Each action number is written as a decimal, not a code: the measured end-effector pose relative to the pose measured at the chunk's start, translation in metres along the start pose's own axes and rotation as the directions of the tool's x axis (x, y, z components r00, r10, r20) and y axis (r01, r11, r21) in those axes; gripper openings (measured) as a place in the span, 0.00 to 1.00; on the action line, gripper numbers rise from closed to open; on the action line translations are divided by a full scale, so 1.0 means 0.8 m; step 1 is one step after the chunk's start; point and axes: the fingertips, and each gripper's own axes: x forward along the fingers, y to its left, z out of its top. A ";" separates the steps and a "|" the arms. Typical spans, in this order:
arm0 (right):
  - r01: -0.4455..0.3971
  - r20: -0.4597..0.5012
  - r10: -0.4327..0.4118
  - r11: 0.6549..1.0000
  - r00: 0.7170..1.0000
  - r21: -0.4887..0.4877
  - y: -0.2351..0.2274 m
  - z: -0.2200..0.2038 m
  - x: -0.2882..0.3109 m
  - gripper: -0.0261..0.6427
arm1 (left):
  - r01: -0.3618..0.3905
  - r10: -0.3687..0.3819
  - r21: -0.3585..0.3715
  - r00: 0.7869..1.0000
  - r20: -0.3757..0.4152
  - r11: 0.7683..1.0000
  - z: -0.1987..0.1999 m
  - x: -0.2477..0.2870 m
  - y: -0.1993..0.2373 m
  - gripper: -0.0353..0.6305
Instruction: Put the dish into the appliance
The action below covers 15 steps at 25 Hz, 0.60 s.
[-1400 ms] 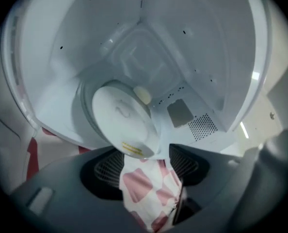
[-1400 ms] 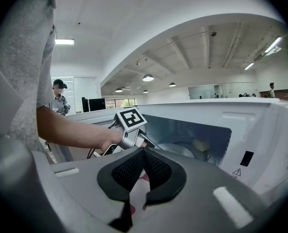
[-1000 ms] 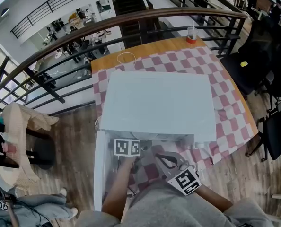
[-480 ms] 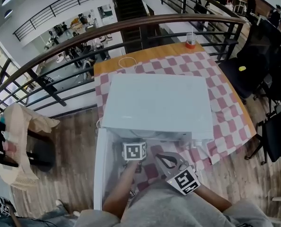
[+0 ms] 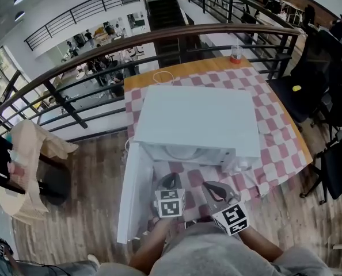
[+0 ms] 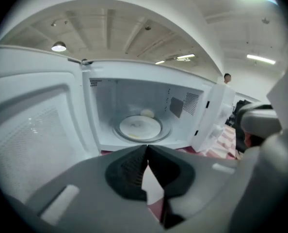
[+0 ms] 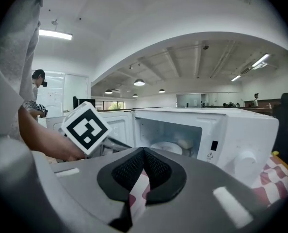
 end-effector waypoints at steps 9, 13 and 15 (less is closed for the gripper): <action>0.002 0.009 -0.002 0.999 1.000 0.035 0.027 -0.010 -0.041 0.04 | -0.007 0.013 -0.032 0.978 0.207 0.999 0.011 -0.115 -0.034 0.07; -0.019 0.023 0.018 1.000 1.000 0.013 0.037 -0.004 -0.051 0.04 | -0.015 0.018 -0.013 0.961 0.277 1.000 0.036 -0.148 -0.039 0.07; -0.020 0.028 0.020 1.000 0.999 0.007 0.039 -0.003 -0.061 0.04 | -0.015 0.017 -0.009 0.952 0.304 1.000 0.045 -0.164 -0.045 0.07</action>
